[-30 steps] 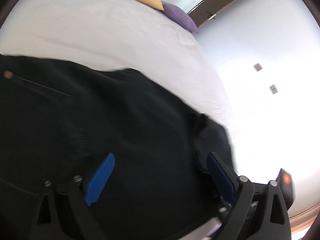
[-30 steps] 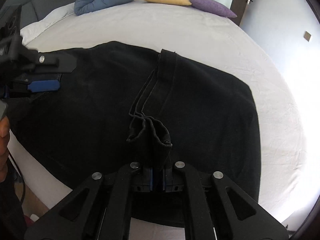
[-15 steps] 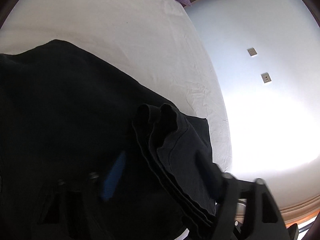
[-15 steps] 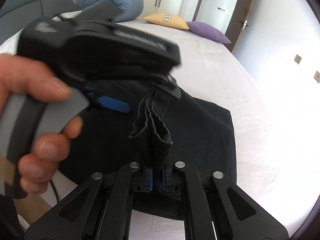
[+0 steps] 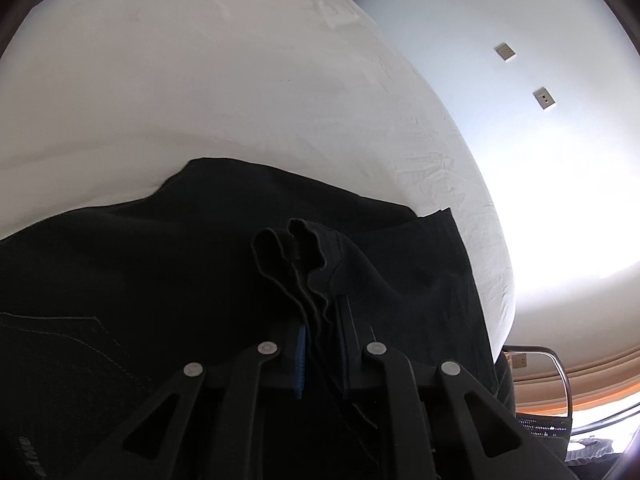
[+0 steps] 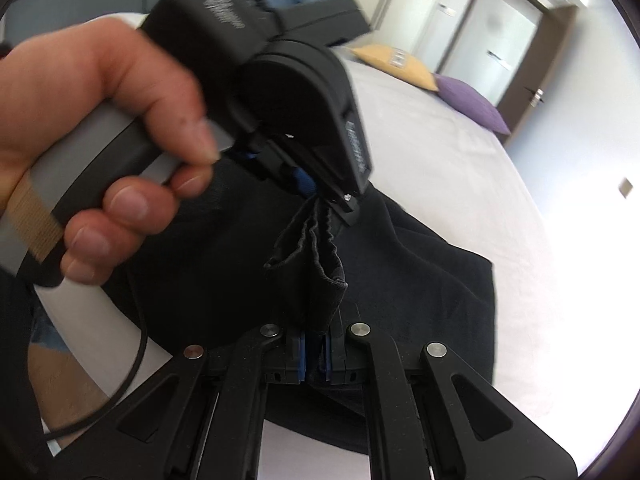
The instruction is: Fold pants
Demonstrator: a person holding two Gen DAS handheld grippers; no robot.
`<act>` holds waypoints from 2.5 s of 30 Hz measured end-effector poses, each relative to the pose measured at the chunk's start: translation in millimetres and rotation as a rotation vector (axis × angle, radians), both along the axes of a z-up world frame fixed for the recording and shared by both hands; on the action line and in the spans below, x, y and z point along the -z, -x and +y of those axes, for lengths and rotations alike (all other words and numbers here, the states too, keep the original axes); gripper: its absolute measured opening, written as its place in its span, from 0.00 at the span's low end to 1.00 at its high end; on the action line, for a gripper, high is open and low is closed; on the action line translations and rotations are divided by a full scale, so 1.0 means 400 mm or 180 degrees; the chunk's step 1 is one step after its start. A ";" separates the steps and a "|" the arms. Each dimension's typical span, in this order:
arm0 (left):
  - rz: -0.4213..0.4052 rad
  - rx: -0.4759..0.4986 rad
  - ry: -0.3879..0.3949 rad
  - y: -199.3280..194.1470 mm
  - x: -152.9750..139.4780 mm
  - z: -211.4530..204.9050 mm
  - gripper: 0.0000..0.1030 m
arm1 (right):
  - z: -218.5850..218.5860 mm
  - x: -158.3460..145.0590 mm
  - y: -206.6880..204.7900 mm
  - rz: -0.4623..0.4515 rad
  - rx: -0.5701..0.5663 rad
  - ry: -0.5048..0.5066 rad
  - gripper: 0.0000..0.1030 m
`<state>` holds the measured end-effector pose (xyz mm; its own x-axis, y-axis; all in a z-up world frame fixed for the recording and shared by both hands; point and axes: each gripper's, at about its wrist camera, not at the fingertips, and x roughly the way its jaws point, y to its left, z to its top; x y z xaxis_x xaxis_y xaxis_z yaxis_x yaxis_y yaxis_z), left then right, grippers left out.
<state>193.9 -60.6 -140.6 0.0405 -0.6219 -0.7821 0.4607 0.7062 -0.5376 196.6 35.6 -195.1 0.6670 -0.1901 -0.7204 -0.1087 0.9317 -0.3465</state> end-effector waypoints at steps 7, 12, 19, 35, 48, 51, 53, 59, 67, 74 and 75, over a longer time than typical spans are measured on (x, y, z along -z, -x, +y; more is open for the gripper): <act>-0.0005 -0.0057 -0.0151 -0.047 0.034 0.073 0.12 | 0.045 0.059 -0.064 0.0215 -0.0164 -0.0035 0.05; -0.0028 -0.0082 -0.0221 -0.056 0.053 0.116 0.14 | 0.076 0.109 -0.127 0.0322 -0.0236 -0.0026 0.06; -0.0133 -0.0279 -0.0235 -0.056 0.054 0.119 0.40 | 0.002 0.155 -0.180 0.0508 -0.0098 -0.0286 0.13; -0.1137 -0.0114 -0.0986 0.223 0.013 0.045 0.70 | -0.648 -0.004 -0.085 0.0456 0.0184 -0.3225 0.34; -0.1147 -0.0223 -0.1008 0.286 0.072 0.088 0.71 | -0.881 0.285 -0.204 0.0792 0.0480 -0.4158 0.32; -0.1153 -0.0241 -0.0939 0.296 0.075 0.119 0.71 | -0.811 0.298 -0.123 0.0805 0.0364 -0.4314 0.32; -0.1155 -0.0263 -0.0928 0.284 0.072 0.110 0.71 | -0.765 0.294 -0.047 0.0913 0.0266 -0.4354 0.33; -0.1177 -0.0349 -0.0828 0.303 0.062 0.146 0.71 | -0.659 0.268 0.114 0.1069 0.0122 -0.4147 0.32; -0.1154 -0.1585 -0.0066 0.391 -0.046 0.403 0.84 | -0.625 0.150 0.113 0.0715 -0.0047 -0.4242 0.37; -0.0880 -0.2824 0.0321 0.416 -0.055 0.758 0.91 | -0.630 0.234 0.068 0.0858 0.0408 -0.3920 0.26; -0.0800 -0.2950 0.0400 0.411 -0.044 0.798 0.91 | -0.627 0.228 0.067 0.0885 0.0428 -0.3916 0.26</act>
<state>29.4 258.5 -123.2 0.7140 -0.3373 -0.6136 -0.1383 0.7911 -0.5958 169.9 -215.4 -286.2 0.4929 0.6479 -0.5808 0.0816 0.6302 0.7722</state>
